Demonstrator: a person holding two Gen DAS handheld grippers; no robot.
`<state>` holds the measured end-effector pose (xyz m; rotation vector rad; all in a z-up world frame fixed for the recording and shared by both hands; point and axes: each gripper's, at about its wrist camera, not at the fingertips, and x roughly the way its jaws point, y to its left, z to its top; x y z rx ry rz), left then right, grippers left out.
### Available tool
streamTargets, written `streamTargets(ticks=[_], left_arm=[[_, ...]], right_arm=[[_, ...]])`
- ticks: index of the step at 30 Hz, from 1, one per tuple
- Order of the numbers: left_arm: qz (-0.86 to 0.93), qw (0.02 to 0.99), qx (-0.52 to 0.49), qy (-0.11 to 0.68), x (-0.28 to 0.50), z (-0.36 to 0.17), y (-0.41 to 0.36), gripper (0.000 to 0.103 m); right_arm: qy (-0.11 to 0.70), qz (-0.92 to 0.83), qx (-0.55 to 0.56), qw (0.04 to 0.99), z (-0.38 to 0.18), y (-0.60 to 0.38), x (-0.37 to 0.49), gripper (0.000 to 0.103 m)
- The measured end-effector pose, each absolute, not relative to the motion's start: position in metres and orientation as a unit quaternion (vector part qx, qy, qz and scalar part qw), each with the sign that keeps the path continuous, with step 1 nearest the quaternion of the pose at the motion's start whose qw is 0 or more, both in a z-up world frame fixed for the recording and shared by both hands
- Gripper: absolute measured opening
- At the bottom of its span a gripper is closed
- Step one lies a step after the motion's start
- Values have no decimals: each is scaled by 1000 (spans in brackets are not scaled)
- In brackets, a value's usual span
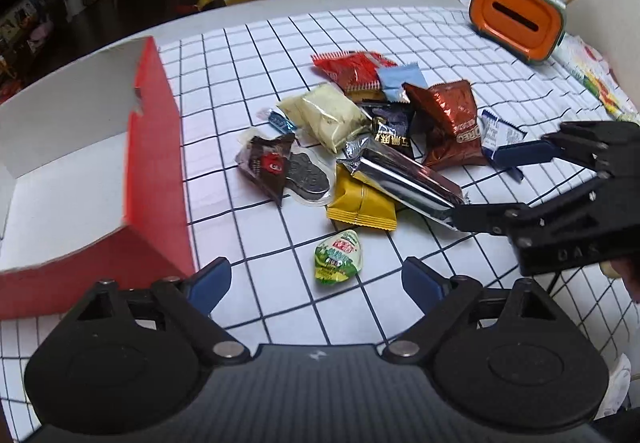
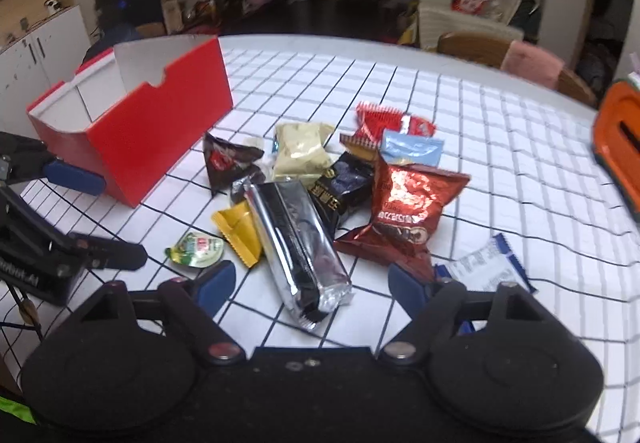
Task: Organize snacks
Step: 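Grasp the green jelly cup with left tool while right tool grasps silver bar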
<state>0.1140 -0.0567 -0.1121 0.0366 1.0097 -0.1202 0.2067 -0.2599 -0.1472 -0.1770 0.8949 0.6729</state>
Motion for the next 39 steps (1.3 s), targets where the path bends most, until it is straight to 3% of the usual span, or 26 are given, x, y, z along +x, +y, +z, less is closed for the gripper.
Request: streamTargets(ticks=[14, 19, 28, 33, 39], left_arm=[[-81, 843, 25, 532, 155, -148, -66, 72], [-79, 840, 31, 537, 160, -153, -70, 70], [-78, 836, 36, 542, 165, -158, -75, 60], [-63, 841, 38, 537, 163, -156, -73, 36], [-42, 843, 19, 536, 160, -155, -68, 34]], right_arm=[[476, 354, -48, 803, -174, -251, 250, 75], [480, 363, -54, 797, -179, -244, 255, 73], [482, 353, -40, 801, -184, -239, 254, 58], [476, 348, -36, 807, -181, -238, 250, 50], [466, 336, -35, 818, -179, -234, 241, 42]])
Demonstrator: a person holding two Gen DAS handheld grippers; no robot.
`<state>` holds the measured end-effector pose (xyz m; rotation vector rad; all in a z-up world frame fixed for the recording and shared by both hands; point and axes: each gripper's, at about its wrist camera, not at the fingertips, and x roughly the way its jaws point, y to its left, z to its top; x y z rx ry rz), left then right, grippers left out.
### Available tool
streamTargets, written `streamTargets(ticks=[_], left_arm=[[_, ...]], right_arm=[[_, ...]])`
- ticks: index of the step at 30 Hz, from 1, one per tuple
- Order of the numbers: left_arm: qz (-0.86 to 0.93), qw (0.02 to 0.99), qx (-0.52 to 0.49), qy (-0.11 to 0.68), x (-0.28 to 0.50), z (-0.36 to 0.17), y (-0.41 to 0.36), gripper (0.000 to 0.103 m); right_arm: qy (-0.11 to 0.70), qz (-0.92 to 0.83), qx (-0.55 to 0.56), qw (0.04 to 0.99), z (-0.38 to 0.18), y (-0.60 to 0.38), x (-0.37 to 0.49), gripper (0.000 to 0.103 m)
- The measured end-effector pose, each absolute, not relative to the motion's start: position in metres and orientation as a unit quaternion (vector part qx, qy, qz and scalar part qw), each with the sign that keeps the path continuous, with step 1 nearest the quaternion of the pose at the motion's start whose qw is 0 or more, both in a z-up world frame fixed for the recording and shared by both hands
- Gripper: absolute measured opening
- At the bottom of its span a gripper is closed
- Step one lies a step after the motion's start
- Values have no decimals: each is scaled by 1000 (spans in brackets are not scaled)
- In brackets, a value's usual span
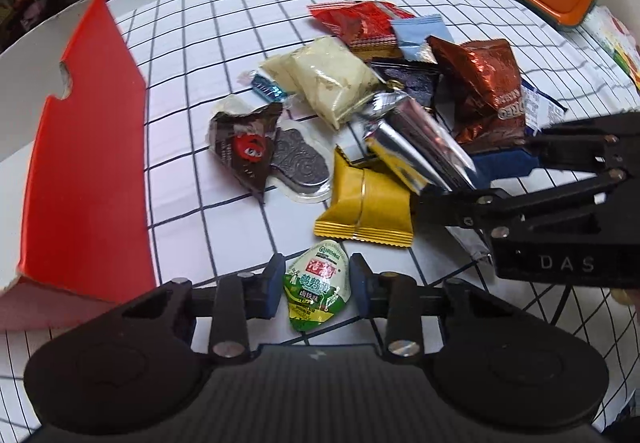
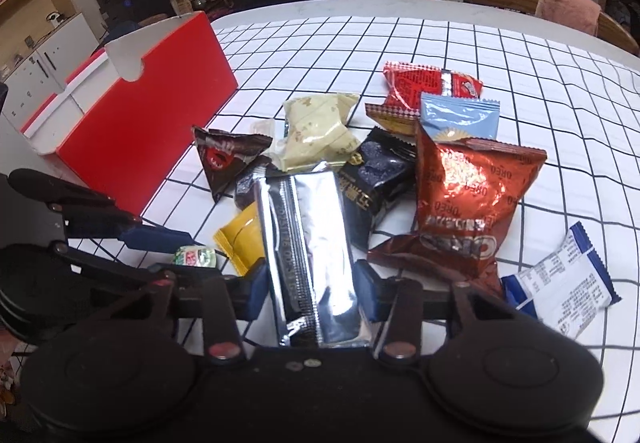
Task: Organize snacks
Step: 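Grasp the green jelly cup with left tool while right tool grasps silver bar, then carry both snacks over the red box and open both tools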
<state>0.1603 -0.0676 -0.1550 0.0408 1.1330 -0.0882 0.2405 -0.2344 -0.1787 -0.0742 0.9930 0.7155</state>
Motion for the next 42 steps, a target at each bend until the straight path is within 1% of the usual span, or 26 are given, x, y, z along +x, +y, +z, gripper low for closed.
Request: streamTargets(ticks=[10, 23, 34, 42], left_arm=[[2, 850, -32, 527, 144, -140, -53, 34], [22, 866, -78, 493, 112, -93, -14, 34], [23, 878, -75, 473, 97, -49, 28, 34], [39, 888, -65, 454, 96, -27, 79, 34]], right_arm=[[457, 314, -22, 832, -169, -241, 230, 42], [438, 301, -26, 847, -118, -228, 201, 41], [412, 307, -38, 857, -66, -177, 186, 41], [394, 318, -55, 860, -48, -120, 188, 41]])
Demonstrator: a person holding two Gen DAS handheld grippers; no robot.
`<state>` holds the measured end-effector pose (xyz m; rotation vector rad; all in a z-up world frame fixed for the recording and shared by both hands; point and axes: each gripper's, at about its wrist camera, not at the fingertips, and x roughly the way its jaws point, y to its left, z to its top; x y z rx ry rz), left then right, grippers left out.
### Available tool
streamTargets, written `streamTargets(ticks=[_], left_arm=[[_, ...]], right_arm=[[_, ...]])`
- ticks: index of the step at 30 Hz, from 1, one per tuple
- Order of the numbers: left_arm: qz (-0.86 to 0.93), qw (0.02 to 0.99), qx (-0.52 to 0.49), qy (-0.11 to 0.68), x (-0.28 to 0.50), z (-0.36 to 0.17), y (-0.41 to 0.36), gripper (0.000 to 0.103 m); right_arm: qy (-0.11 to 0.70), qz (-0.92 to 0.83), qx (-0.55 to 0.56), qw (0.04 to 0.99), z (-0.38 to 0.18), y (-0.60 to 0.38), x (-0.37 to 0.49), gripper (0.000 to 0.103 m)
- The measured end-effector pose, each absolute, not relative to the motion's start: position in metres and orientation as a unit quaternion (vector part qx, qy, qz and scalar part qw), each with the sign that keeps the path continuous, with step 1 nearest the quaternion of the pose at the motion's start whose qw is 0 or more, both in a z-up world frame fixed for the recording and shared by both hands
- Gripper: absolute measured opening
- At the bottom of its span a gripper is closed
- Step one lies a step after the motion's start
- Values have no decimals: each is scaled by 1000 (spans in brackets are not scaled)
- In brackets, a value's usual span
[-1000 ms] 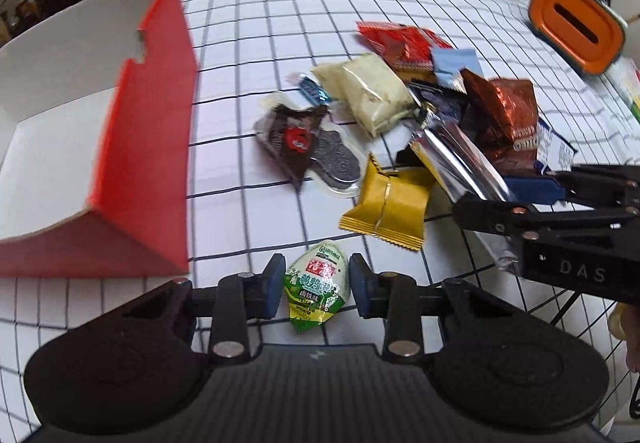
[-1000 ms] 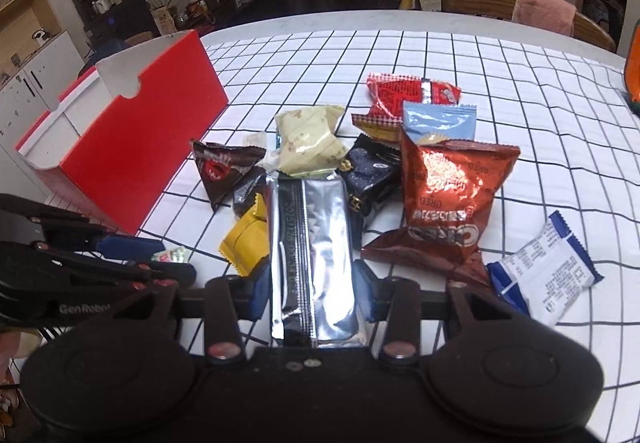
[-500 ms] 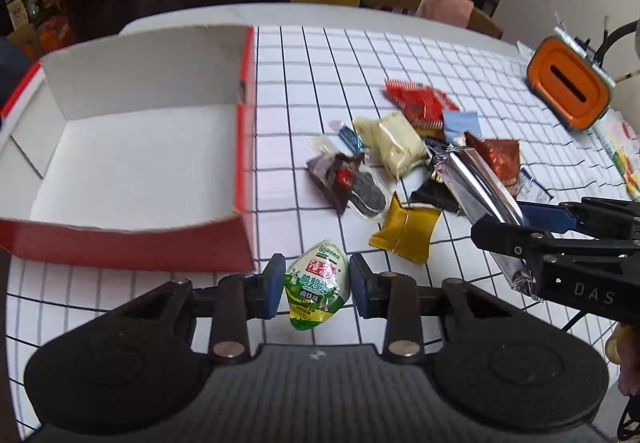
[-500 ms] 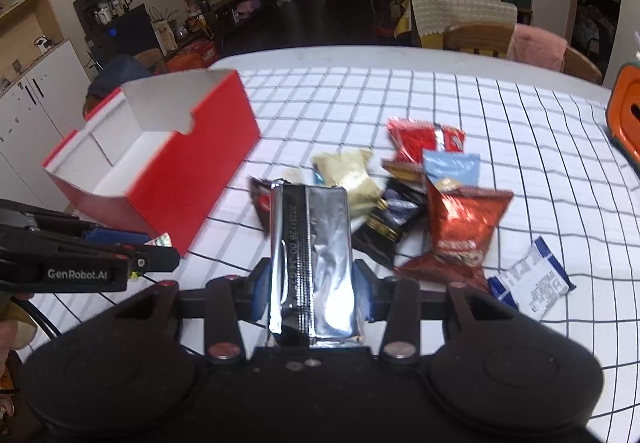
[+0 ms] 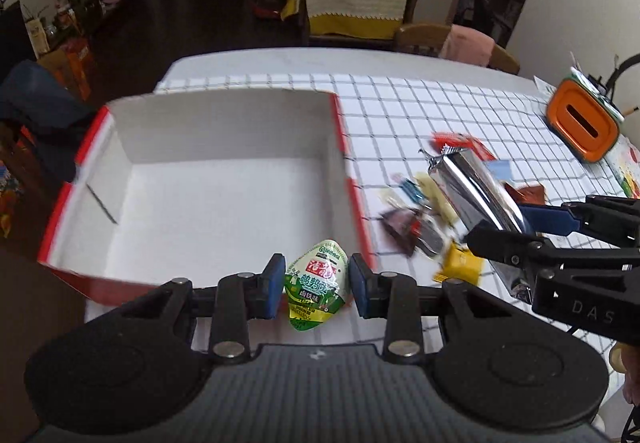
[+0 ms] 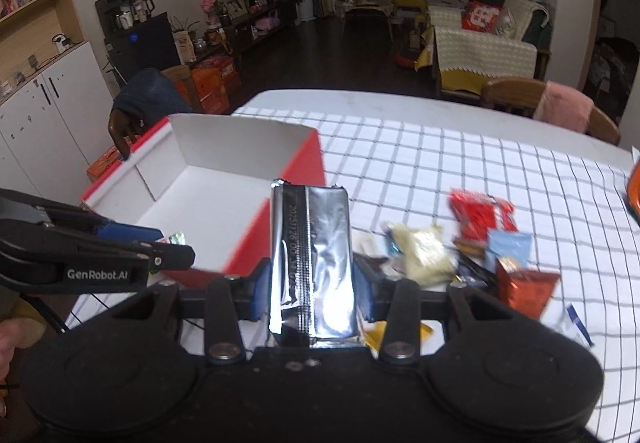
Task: Organize snacks
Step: 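Carry both snacks over the red box and open both tools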
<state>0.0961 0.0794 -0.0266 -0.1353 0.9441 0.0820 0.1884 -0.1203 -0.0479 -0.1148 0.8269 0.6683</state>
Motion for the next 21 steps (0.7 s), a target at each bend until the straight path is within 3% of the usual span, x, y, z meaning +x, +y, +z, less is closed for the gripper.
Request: streamTargets(ticks=[21], left_arm=[[90, 863, -25, 497, 151, -66, 215, 34]], right_arm=[[409, 337, -160, 832, -92, 38, 224, 41]])
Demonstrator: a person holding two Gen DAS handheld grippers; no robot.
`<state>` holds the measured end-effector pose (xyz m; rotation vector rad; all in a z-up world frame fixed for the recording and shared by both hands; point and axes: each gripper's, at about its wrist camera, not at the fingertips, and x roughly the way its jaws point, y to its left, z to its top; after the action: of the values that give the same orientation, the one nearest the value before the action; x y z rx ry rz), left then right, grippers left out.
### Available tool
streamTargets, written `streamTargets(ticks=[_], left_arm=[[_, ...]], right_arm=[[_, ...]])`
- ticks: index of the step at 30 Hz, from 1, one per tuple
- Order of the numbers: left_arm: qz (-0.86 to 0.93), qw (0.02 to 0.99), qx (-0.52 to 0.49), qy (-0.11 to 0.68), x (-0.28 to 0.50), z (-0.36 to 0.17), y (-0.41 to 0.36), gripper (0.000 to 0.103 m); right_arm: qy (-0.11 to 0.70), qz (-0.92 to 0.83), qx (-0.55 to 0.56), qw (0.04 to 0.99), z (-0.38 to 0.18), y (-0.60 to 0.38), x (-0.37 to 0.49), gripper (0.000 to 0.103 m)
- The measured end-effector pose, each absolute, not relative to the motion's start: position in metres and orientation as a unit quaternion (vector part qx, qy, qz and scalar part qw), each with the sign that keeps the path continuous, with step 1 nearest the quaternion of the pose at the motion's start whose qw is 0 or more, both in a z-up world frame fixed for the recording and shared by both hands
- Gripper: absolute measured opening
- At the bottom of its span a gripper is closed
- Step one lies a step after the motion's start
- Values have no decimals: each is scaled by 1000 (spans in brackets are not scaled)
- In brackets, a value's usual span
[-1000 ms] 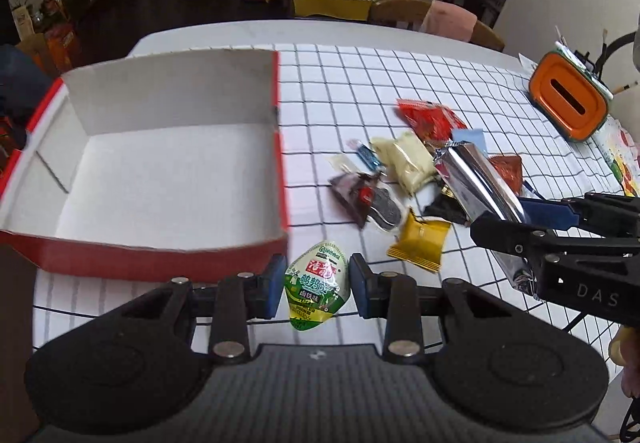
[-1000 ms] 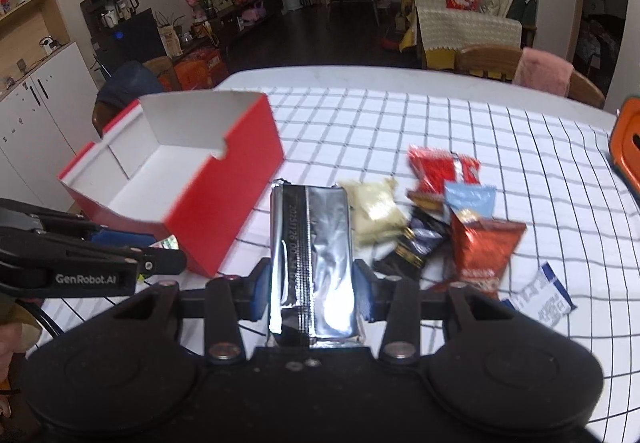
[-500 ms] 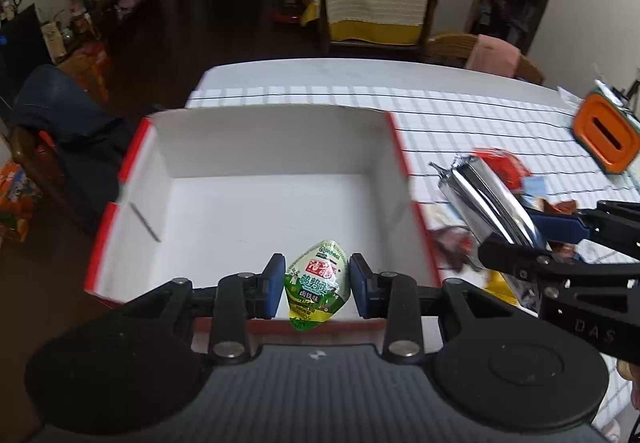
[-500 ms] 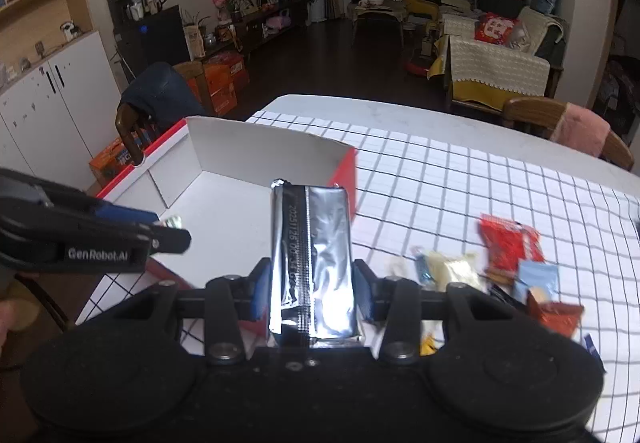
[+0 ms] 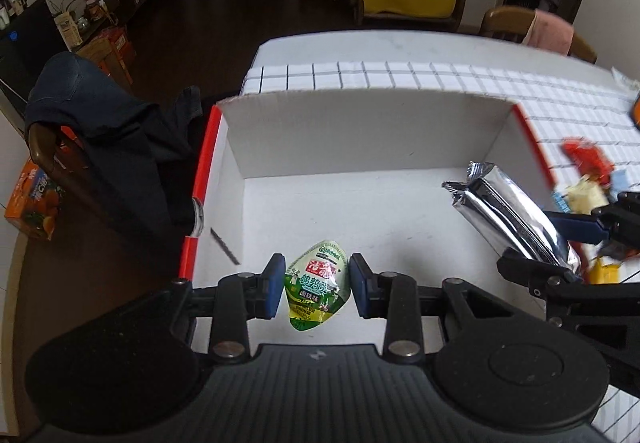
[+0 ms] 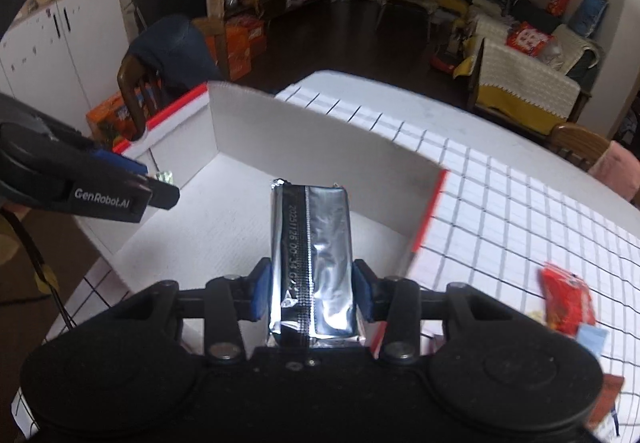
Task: Organize snacks
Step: 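Carry both snacks over the red box and open both tools, then withdraw both tools from the box back toward the snack pile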
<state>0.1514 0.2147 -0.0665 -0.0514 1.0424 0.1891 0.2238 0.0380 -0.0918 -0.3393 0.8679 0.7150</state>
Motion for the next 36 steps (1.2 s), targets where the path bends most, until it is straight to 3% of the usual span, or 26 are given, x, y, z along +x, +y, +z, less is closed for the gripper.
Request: streamTargets(ticks=[13, 26, 34, 36], left_arm=[[84, 833, 19, 546, 164, -112, 215, 35], [80, 825, 5, 559, 160, -118, 221, 35], [71, 842, -4, 536, 149, -103, 217, 49], [71, 849, -5, 524, 145, -96, 215, 63]], right_arm=[[443, 343, -196, 805, -125, 77, 230, 41], [454, 340, -197, 800, -130, 82, 228, 41], [449, 335, -177, 810, -119, 74, 223, 47], [446, 333, -168, 813, -114, 70, 221, 49]])
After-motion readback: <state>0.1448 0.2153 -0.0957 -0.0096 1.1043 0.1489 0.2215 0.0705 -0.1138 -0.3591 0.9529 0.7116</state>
